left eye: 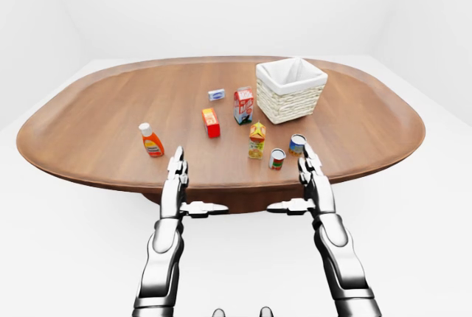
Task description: Pick up the orange juice, and put it in the basket.
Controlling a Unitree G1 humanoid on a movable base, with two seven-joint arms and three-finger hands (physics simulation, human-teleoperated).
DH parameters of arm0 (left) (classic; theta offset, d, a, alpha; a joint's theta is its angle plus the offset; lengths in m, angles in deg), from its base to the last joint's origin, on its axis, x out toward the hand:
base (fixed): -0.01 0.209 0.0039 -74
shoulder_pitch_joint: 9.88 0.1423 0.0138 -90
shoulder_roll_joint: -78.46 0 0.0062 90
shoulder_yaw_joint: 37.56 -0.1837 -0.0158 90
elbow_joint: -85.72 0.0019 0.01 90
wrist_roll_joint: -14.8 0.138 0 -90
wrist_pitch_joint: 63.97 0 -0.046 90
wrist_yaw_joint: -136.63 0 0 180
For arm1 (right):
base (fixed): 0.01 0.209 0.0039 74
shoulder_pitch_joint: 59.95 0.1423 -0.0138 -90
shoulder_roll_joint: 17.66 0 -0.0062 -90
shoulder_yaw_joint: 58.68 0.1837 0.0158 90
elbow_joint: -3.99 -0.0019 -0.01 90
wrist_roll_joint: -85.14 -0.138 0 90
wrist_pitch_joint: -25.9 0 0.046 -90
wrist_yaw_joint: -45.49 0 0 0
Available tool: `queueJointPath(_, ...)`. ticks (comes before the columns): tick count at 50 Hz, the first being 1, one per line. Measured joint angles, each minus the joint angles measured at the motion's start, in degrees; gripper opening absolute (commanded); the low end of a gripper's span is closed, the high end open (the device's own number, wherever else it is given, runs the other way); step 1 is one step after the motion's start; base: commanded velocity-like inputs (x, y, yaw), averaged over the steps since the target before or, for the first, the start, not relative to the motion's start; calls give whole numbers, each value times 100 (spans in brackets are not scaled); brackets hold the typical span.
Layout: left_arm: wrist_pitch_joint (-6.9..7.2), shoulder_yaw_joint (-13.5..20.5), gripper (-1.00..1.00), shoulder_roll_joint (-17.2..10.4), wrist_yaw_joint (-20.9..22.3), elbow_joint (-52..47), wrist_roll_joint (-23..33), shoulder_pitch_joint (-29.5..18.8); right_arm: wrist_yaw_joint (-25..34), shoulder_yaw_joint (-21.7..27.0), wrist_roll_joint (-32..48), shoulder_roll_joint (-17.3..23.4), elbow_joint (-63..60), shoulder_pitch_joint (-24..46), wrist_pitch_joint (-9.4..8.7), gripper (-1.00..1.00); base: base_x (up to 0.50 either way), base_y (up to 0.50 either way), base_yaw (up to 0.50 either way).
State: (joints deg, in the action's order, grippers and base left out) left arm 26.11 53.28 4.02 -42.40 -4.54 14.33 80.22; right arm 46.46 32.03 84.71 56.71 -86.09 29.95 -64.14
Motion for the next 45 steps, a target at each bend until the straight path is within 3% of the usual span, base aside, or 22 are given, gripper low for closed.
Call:
queueJointPath(14,151,102,100,-65,167,-226,-34,71,152,102,-84,51,-186,-71,-69,100,0,0,0)
queueJointPath(22,492,245,100,-136,285,-643,-82,107,209,120,-87,67,-492,-138,-237,100,0,0,0)
queueJointPath(29,492,458,100,-216,432,-1105,-181,123,264,112,-52,73,-977,-240,-496,100,0,0,0)
queueJointPath(45,492,1193,100,-432,808,-2151,-591,151,390,118,21,71,-2252,-406,-496,100,0,0,0)
